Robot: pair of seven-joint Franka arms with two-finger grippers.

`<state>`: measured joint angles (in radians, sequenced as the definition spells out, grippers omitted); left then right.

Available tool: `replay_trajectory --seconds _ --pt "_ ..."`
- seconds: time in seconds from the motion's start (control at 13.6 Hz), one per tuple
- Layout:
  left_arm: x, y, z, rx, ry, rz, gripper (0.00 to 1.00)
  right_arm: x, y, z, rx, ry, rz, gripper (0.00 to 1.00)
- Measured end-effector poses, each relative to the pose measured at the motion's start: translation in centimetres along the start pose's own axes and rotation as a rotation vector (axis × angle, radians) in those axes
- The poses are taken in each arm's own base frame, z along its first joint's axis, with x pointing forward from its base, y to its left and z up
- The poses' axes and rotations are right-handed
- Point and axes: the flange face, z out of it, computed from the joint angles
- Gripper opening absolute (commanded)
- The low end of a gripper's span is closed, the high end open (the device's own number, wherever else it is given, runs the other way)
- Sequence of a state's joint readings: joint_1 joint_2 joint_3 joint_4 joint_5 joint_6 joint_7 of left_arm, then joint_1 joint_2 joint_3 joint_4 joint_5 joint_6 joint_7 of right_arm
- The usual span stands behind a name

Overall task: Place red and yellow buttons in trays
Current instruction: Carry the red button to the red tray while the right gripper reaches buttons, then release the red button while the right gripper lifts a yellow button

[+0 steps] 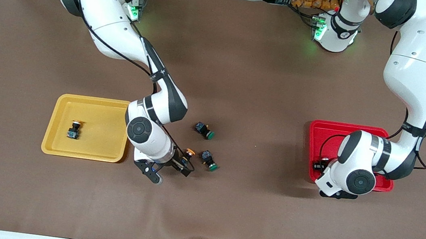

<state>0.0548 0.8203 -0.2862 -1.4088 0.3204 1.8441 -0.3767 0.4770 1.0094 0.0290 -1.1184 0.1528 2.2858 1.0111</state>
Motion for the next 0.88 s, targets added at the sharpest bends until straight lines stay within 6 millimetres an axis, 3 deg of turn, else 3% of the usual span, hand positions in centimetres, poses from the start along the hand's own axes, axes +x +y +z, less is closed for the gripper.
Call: replay_trajectory --seconds 0.15,0.22,0.29,0.44,0.88 --pt "0.0 -0.3 -1.4 -0.003 0.022 -0.005 1.0 -0.9 -0.2 0.8 -0.008 -0.007 -0.01 0.98" --pt "0.0 -0.5 -2.3 -0.004 0.036 -0.008 1.0 -1.3 -0.3 1.2 -0.012 -0.01 -0.016 0.85" --pt "-0.2 -0.6 -3.1 -0.002 0.044 -0.01 1.0 -1.7 -0.3 1.5 -0.015 -0.012 -0.019 0.48" --pt "-0.7 -0.9 -4.6 0.008 0.053 -0.011 1.0 -1.9 -0.3 1.8 -0.019 -0.015 -0.022 0.0" --pt "-1.5 -2.1 -8.2 0.016 0.1 -0.026 1.0 -2.0 -0.2 1.9 -0.034 -0.023 -0.022 0.0"
